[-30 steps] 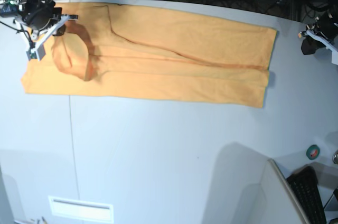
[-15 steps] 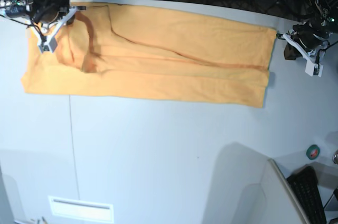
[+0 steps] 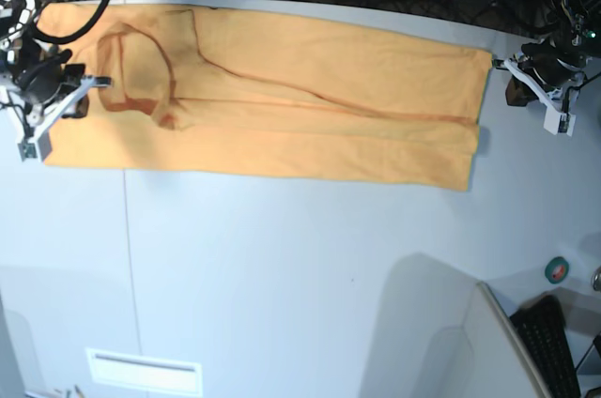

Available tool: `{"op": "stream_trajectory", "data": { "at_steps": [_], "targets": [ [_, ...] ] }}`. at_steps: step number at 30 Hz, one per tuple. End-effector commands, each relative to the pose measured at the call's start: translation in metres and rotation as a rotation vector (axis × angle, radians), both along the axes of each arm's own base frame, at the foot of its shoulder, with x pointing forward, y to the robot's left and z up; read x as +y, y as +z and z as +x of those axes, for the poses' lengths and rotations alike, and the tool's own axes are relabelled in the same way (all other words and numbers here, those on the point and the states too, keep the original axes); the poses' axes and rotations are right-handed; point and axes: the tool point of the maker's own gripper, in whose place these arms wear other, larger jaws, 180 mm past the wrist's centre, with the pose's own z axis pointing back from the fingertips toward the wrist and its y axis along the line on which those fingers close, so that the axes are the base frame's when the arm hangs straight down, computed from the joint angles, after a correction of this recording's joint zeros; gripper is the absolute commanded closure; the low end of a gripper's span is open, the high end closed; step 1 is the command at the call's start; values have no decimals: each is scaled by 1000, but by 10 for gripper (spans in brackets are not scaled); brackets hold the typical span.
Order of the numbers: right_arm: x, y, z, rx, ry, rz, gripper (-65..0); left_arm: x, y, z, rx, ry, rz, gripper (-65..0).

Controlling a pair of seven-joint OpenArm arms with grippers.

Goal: Layout the t-shirt on the table in an organized manner, then fold the t-shirt properly

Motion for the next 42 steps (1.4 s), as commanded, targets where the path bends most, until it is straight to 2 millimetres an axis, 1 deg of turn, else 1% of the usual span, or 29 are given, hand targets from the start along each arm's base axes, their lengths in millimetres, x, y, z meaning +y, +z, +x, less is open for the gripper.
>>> {"op": "stream_trajectory", "data": {
  "at_steps": [1,4,6,9,11,12,15,18,20,23,25,31,33,34,36,38,40,42],
  "targets": [
    [-3,8,19,-63,-12,12,0,6,12,7,-37,-12,20,0],
    [-15,0,46,-75,-61,53,0,5,12,8,-40,-11,18,0],
    [-13,-16,61,-41,-56,94,0,5,13,9,-42,-11,18,0],
    [-8,-41,72,23,-39,140,0,5,13,9,-42,-11,18,0],
    [-4,-49,72,34,-21,143,0,5,12,8,-39,-11,18,0],
    [-1,-52,71,39,-6,141,0,5,11,7,-36,-11,17,0],
    [9,-62,56,72,29,137,0,8,11,6,-34,-4,18,0],
    [19,-66,39,97,56,134,0,19,16,5,-50,35,27,0],
    [34,-65,28,93,84,138,0,24,18,4,-55,48,33,0],
    [49,-57,16,71,99,143,0,25,19,4,-56,49,35,0],
    [60,-57,8,72,99,162,0,25,19,4,-56,49,35,0],
    [77,-69,-6,113,89,211,0,22,17,5,-53,41,31,0],
    [90,-69,-8,120,131,217,0,22,17,5,-53,41,31,0],
    [98,-71,-13,132,154,222,0,22,17,5,-53,41,31,0],
    [111,-67,-16,127,202,223,0,22,17,5,-53,41,31,0],
    [120,-62,-20,129,238,221,0,22,18,4,-54,44,32,0],
    [123,-53,-18,123,264,206,0,23,18,4,-55,47,32,0],
    [120,-38,-9,81,269,186,0,24,18,4,-55,48,34,0]
  ]
}}
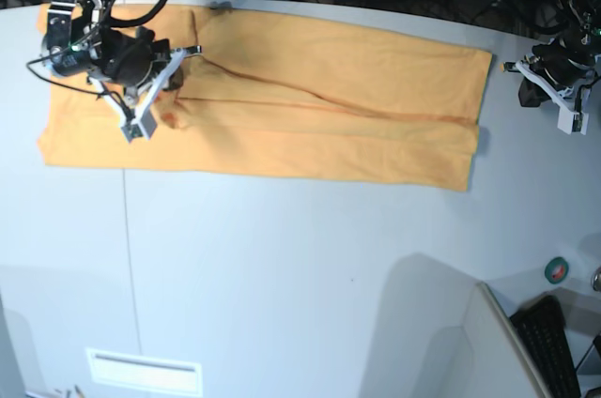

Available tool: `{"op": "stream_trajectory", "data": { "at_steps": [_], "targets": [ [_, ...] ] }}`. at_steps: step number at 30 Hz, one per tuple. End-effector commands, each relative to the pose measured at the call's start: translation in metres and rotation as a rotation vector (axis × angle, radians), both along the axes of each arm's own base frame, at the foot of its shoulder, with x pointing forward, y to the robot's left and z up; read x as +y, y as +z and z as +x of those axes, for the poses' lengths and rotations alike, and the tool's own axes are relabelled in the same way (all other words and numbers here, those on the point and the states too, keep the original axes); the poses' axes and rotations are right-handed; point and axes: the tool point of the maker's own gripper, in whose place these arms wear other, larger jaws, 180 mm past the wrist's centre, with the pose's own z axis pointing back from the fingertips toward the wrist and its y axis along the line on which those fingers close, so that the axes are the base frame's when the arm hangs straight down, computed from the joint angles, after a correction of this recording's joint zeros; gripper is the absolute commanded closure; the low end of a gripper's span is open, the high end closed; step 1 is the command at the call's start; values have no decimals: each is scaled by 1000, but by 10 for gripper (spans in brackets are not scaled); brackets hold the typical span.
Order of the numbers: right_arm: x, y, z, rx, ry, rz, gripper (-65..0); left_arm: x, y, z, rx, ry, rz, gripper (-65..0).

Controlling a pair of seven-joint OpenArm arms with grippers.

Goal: Layout the t-shirt on the table in an organized manner, then fold the t-shirt properly

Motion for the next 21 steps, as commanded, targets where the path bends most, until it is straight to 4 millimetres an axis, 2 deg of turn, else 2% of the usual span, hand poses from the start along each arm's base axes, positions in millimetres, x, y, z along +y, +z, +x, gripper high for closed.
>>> {"op": "stream_trajectory", "data": {
  "at_steps": [1,3,6,11,16,21],
  "targets": [
    [-6,18,17,-73,-21,0,0,6,11,6,-34,-8,19,0],
    [-30,32,27,-111,-136,-34,0,7,11,4,-29,-7,22,0],
    [-51,40,46,-142,-211,-62,0,7,10,4,-29,-7,21,0],
    [-69,14,69,-73,-222,-71,0,7,12,6,-34,-8,22,0],
    [-61,-1,65,-23,-222,-48,0,7,11,5,-32,-7,21,0],
    [-17,-11,52,-13,-136,-3,0,7,11,6,-32,-6,20,0]
  ]
}}
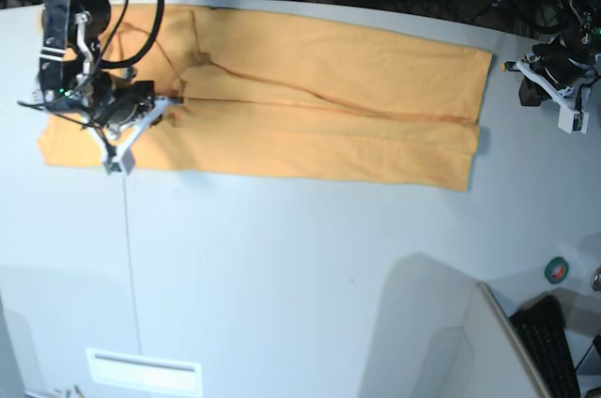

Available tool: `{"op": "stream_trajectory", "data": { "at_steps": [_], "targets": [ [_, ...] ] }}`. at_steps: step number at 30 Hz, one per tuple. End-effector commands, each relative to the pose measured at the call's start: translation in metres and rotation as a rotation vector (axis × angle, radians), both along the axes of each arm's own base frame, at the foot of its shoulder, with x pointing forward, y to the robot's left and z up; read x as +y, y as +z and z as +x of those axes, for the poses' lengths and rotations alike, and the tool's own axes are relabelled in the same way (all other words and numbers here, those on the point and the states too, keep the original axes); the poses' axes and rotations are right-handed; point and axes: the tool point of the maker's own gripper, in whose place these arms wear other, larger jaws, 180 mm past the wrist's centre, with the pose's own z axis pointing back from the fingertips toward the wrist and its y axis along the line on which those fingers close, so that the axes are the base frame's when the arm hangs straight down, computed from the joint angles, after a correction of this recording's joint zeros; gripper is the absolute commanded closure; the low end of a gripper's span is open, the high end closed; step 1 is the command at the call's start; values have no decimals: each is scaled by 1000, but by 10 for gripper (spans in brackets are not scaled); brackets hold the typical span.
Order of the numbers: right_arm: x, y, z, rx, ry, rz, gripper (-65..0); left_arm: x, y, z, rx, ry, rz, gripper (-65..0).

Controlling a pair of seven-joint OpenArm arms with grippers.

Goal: Layout the t-shirt on the table in an organized manner, then fold the t-shirt properly

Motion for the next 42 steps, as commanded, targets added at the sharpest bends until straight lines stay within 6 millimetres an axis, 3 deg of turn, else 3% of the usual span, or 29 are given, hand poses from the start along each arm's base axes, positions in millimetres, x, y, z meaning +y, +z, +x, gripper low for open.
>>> {"op": "stream_trajectory", "data": {
  "at_steps": [1,7,9,15,20,23,28,33,35,42],
  "targets": [
    [5,7,9,-47,16,9,0,6,11,7,-34,-9,20,0],
    [14,-12,-3,-6,37,20,0,6,11,7,-34,-9,20,0],
    [14,-12,-3,-3,39,19,0,6,11,7,-34,-9,20,0],
    [15,17,3,-82,56,4,0,6,11,7,-34,-9,20,0],
    [15,-8,-3,-1,47,17,0,6,11,7,-34,-9,20,0],
    [12,2,-3,-32,48,7,0,6,11,7,-34,-9,20,0],
    [-34,34,-8,-122,-51,-64,0,7,11,6,-31,-10,23,0],
    [-106,37,-27,-108,-258,-140,0,6,11,7,-35,-11,20,0],
    [-125,36,-40,-92,-315,-162,0,5,11,7,-34,-13,20,0],
    [-120,1,-68,25,-339,-122,0,1,10,8,-36,-17,11,0]
  ]
}}
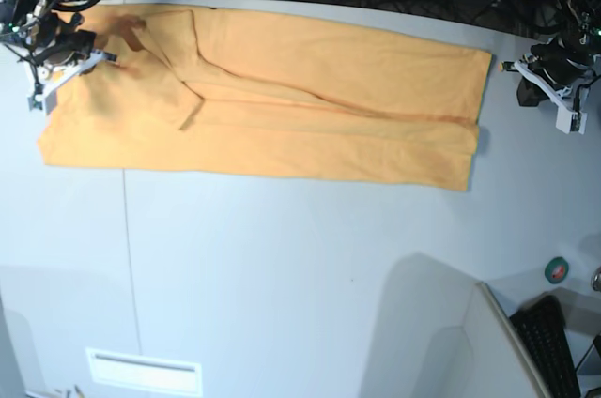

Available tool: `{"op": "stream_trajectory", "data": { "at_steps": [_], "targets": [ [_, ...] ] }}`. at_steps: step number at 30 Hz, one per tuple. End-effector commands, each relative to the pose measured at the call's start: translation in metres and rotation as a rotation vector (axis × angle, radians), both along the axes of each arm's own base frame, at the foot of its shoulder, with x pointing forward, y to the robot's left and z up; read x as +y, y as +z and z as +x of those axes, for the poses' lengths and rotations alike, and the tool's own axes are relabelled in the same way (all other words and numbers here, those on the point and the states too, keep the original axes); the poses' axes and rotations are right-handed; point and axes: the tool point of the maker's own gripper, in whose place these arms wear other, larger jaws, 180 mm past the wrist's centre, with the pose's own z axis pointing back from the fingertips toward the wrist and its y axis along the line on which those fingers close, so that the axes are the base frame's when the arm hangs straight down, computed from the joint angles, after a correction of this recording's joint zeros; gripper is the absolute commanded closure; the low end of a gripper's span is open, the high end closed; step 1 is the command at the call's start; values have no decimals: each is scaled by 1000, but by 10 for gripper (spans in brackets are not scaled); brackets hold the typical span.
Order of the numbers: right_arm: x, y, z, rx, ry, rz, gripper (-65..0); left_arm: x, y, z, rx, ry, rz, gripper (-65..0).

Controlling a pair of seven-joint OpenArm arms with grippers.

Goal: Layout the t-shirt on the table in an organized manner, then fold the t-shirt properly

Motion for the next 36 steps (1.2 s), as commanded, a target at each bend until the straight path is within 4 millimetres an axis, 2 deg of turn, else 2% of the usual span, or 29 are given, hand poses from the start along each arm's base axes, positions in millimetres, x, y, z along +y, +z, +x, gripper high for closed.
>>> {"op": "stream_trajectory", "data": {
  "at_steps": [1,7,13,19,22,25,26,28,31,33,34,36],
  "targets": [
    [-3,5,8,-33,0,-8,0,4,11,7,-37,-13,15,0],
    [7,-13,-5,20,-15,33,0,4,11,7,-37,-14,16,0],
    [13,13,-9,-38,4,0,0,6,13,7,-39,-13,22,0],
    [54,-14,-20,40,78,88,0,4,13,8,-42,-16,20,0],
    [58,-14,-18,38,84,94,0,4,13,8,-42,-16,20,0],
    [54,0,-9,-5,92,70,0,4,18,11,-55,-21,29,0],
    [53,4,-6,-19,95,63,0,4,22,13,-65,-25,37,-38],
    [50,12,-2,-44,97,47,0,0,30,15,-87,-44,42,-186],
    [49,18,3,-64,100,38,0,-8,34,22,-142,-29,-40,-420],
    [49,19,6,-71,101,36,0,-11,31,25,-168,-5,-114,-541],
    [49,19,6,-71,101,36,0,-9,31,27,-173,-2,-135,-578],
    [49,19,6,-71,103,37,0,-11,26,39,-183,6,-179,-611]
  ]
}}
